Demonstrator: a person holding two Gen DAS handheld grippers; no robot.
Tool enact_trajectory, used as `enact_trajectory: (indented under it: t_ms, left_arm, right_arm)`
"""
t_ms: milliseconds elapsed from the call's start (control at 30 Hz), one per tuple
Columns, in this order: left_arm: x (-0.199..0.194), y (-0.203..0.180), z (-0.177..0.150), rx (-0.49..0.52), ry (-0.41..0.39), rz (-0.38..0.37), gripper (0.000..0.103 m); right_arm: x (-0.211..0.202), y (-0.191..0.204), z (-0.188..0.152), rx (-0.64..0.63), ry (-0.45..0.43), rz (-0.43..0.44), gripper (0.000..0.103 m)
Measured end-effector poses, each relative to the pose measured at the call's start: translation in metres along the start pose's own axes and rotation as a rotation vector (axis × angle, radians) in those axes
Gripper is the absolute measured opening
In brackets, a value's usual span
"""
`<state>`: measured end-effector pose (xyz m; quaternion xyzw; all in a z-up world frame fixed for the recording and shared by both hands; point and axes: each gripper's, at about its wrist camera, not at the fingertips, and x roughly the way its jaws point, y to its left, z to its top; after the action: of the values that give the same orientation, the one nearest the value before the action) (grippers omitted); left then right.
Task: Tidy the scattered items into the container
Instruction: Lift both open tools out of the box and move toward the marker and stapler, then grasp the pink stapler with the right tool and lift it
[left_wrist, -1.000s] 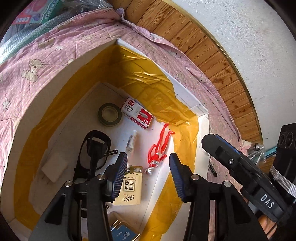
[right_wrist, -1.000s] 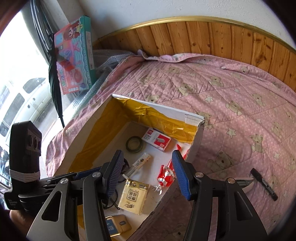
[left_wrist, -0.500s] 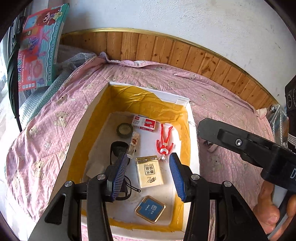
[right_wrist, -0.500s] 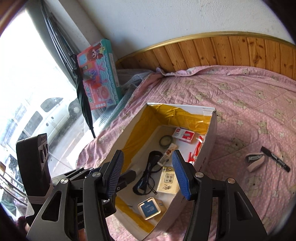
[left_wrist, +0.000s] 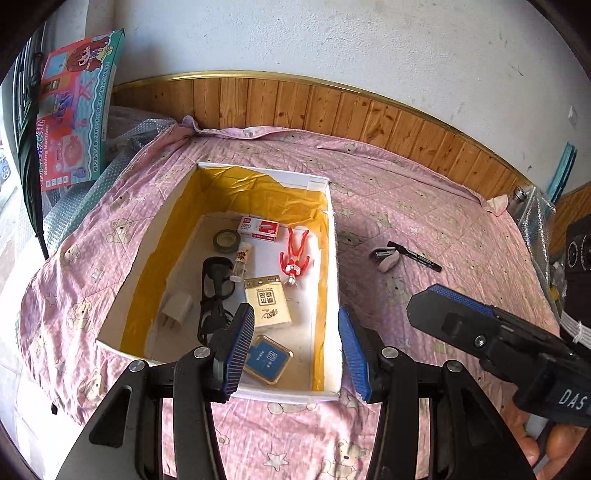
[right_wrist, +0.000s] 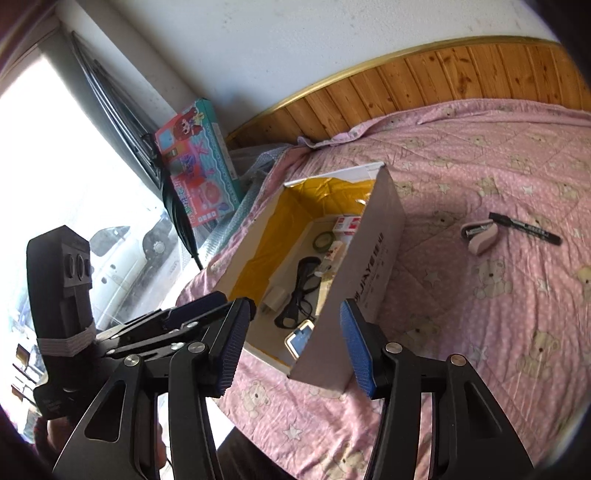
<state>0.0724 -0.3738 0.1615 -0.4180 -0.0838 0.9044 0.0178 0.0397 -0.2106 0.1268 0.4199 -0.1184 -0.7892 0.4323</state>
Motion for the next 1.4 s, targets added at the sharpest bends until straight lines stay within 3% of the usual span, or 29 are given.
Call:
enact_trajectory:
  t_ms: [167,400,600,867,1100,1200,1300,1400]
  left_arm:
    - [-0.001,-0.03,-0.017,0.05,0.017,-0.066,0.049]
    - [0.005,-0.077,-0.031,0.143,0.044,-0.115,0.049]
    - [0.018,-0.096,-0.044,0.172,0.092,-0.145,0.049]
    - [0.036,-0.085,-0.044,0.127,0.125,-0.14,0.049]
    - [0.056,-0.071,-0.035,0.091,0.155,-0.14,0.049]
    - [0.065,-0.064,-0.03,0.075,0.163,-0.131,0.049]
    - [0.073,-0.058,-0.026,0.058,0.173,-0.143,0.049]
    - [0.078,-0.06,-0.024,0.067,0.181,-0.143,0.049]
  right_arm:
    - [-0.013,-0.047,-0.034,0.114,0.016,-0.071,0.043]
    - [-0.023,-0.096,-0.053,0.233,0.01,-0.135,0.042]
    - [-0.007,-0.14,-0.027,0.347,-0.017,-0.153,0.045]
    - [0.054,-0.221,0.029,0.528,-0.036,-0.164,0.045]
    - [0.118,-0.258,0.068,0.516,0.025,-0.267,0.045]
    - [0.14,-0.247,0.085,0.395,0.052,-0.329,0.045]
    - [0.16,-0.237,0.096,0.29,0.083,-0.336,0.042]
    - [0.17,-0.223,0.104,0.198,0.109,-0.316,0.03]
